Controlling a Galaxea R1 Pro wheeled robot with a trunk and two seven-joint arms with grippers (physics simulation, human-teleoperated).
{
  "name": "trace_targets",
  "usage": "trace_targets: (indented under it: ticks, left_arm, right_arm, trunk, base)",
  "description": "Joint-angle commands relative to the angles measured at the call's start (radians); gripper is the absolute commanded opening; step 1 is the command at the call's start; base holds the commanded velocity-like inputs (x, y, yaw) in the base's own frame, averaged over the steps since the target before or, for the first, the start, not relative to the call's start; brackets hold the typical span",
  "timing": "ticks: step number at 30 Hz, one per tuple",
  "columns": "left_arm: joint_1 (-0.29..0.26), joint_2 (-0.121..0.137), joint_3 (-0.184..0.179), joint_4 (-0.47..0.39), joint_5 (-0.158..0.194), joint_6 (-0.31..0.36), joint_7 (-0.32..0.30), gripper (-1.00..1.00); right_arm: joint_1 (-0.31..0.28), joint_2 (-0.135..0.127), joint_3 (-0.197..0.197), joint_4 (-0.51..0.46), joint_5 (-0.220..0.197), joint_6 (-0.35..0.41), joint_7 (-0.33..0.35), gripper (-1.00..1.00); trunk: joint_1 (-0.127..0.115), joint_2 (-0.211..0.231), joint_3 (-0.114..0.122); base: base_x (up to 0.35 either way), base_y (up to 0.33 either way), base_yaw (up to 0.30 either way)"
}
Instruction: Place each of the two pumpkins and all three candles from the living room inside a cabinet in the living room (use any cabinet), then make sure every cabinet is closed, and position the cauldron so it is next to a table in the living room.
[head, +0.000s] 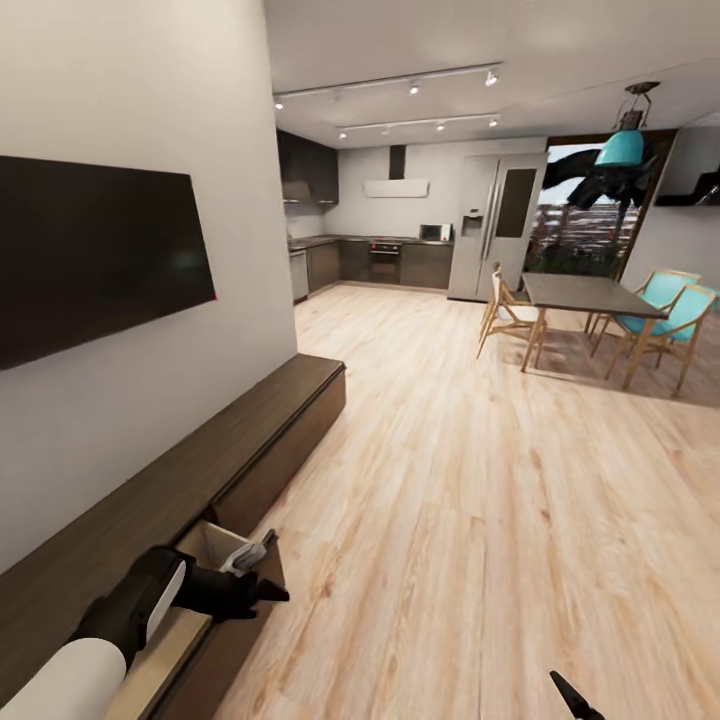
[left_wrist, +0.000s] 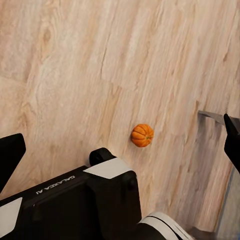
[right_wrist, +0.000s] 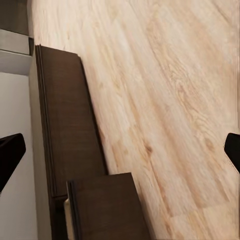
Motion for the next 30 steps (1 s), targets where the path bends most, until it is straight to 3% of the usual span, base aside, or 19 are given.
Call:
trace_targets:
  ticks: [1,30]
  left_arm:
    - [0.000,0.000,0.003,-0.001,-0.003,0.007,-0.004,1.00]
    - [0.000,0.000,0.003,-0.001,-0.003,0.007,-0.004,1.00]
  right_arm:
    - [-0.001,0.000,-0.002,0.001,-0.009,0.010,0.003,1.00]
    - [-0.001,0.000,-0.002,0.002,-0.009,0.010,0.001,1.00]
  trunk:
    - [0.000,-0.001,-0.001]
    - [0.000,-0.001,-0.001]
  base:
    - [0.000,0.000,-0.289]
    - [-0.065,0.050,-0.289]
